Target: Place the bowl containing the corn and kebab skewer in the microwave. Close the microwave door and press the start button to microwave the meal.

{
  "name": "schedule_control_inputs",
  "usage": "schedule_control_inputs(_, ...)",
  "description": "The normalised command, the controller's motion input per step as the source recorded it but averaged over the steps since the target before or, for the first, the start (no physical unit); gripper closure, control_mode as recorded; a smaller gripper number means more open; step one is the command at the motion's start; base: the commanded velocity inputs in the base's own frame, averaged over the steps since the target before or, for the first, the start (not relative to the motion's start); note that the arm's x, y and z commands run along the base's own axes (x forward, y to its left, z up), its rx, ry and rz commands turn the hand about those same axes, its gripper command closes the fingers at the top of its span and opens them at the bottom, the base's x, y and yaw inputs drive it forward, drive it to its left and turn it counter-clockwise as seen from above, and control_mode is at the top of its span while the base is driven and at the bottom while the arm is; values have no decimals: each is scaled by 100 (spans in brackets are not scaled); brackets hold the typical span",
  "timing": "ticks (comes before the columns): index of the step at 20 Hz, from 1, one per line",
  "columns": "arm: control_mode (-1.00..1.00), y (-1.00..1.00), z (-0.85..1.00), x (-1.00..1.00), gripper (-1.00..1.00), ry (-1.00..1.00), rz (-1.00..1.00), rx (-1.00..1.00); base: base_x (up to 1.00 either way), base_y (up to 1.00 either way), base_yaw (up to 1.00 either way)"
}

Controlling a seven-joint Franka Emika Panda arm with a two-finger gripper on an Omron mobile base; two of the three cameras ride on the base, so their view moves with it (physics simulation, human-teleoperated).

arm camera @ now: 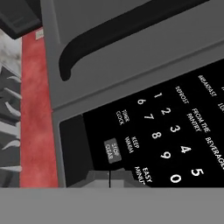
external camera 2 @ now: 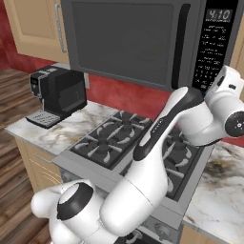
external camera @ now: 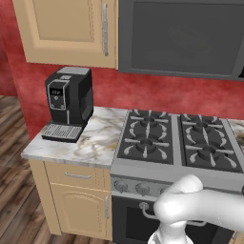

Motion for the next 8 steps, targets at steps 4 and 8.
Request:
schedule_control_inputs(4, -100, -6, -6, 30, 100, 0, -6, 1, 0, 0, 0)
schedule_control_inputs(8, -100, 0, -18, 44, 100, 0, -16, 0, 0, 0, 0)
